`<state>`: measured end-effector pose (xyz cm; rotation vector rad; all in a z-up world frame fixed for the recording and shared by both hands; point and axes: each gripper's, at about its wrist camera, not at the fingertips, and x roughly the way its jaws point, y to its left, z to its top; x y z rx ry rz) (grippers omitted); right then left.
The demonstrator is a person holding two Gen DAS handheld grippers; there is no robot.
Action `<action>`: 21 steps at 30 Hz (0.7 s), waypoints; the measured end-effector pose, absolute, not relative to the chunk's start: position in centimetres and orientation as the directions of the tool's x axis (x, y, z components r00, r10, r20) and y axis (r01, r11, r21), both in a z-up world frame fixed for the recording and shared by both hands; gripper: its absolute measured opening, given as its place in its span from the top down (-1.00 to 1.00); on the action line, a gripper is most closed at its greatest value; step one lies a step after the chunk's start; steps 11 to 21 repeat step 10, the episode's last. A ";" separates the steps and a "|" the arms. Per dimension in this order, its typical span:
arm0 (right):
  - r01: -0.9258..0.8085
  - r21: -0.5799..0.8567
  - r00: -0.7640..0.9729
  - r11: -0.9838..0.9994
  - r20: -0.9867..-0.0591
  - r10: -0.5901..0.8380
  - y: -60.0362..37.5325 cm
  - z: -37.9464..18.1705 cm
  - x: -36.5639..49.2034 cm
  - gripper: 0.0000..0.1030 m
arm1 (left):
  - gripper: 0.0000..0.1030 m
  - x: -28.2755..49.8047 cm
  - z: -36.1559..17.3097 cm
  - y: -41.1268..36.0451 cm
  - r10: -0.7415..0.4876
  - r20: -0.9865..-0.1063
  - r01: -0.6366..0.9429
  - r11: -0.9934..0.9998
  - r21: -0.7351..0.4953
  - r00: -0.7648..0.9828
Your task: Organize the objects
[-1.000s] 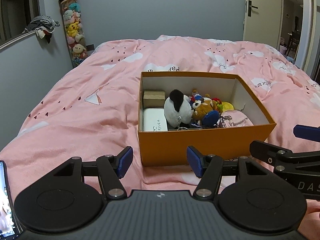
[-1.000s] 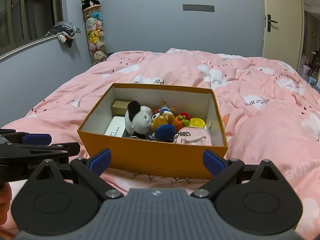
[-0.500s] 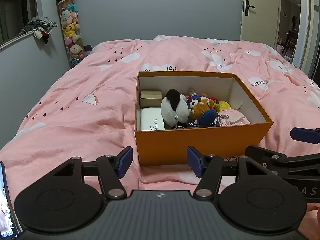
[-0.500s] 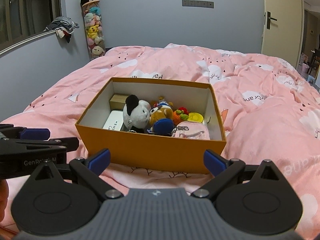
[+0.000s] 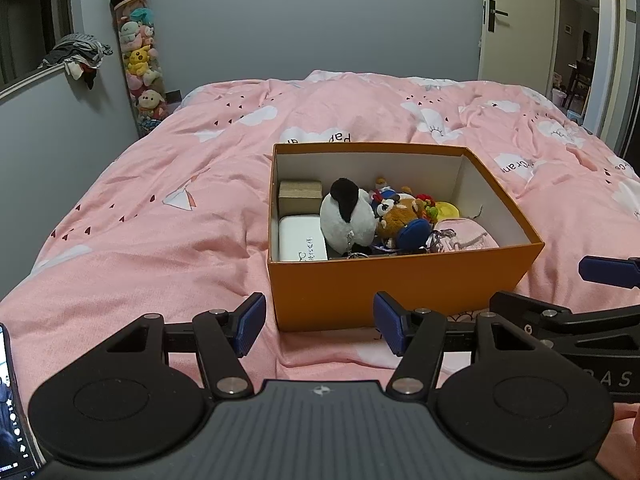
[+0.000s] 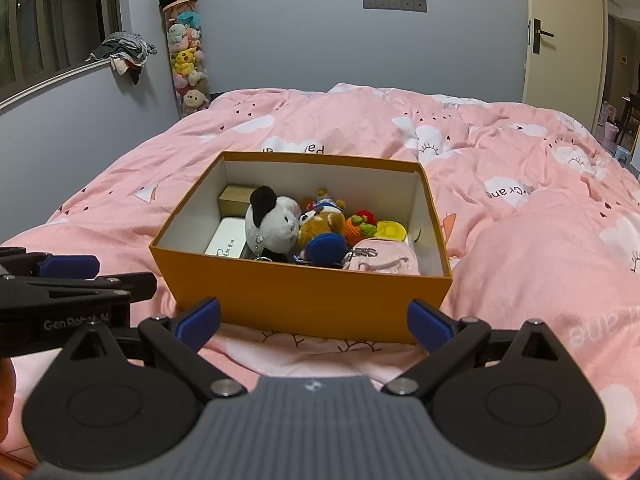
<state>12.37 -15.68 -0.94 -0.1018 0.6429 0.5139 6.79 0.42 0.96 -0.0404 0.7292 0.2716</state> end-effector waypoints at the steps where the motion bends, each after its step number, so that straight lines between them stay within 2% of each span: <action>1: -0.487 0.066 0.679 0.871 -0.598 0.426 -15.7 -0.9 12.4 -0.93 | -0.37 6.8 1.0 0.4 0.230 -0.663 -0.258 0.964 0.057 0.712; 21: -0.487 0.063 0.679 0.871 -0.600 0.423 -15.6 -0.9 12.3 -0.93 | -0.37 6.8 1.0 0.4 0.226 -0.661 -0.252 0.966 0.057 0.716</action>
